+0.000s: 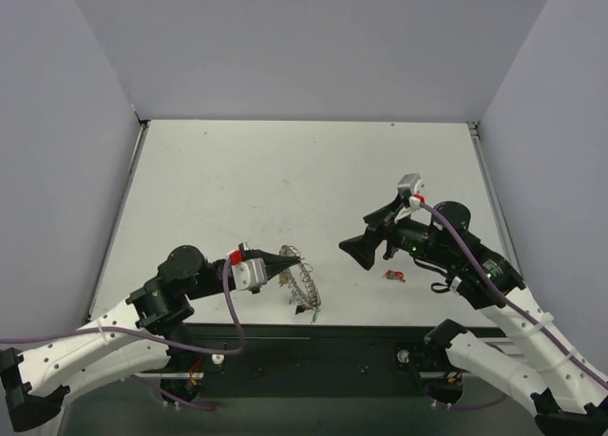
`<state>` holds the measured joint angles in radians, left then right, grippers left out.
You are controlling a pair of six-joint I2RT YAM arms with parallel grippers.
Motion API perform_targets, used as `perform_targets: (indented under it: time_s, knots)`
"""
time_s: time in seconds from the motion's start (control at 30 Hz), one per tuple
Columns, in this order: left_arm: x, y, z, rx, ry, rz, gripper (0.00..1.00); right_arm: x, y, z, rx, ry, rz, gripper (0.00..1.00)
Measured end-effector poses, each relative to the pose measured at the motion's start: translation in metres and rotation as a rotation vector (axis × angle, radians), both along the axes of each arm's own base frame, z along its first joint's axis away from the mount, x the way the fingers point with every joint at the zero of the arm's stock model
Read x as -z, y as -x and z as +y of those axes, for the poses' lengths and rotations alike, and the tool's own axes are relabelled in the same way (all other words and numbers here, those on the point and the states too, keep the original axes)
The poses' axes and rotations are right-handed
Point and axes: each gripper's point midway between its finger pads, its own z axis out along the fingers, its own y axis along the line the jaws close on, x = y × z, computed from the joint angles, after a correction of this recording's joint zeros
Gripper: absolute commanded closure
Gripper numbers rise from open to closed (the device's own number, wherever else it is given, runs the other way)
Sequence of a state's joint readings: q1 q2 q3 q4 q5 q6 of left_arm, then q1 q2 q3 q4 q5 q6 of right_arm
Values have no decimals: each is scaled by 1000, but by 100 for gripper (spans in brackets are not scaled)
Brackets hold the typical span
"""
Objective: Put the keys on the keyring
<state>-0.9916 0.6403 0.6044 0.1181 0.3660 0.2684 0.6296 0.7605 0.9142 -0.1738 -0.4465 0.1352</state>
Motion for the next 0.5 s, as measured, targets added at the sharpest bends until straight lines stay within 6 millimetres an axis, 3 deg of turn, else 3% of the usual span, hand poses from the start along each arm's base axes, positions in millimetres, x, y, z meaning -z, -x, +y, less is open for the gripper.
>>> perform_targets:
  time_s: [0.33, 0.5]
  knots:
    - [15, -5, -5, -139, -122, -113, 100, 56, 1, -8, 75, 18, 157, 3]
    - [23, 3, -7, -161, -164, -227, 100, 69, -3, -12, 115, 24, 191, 3]
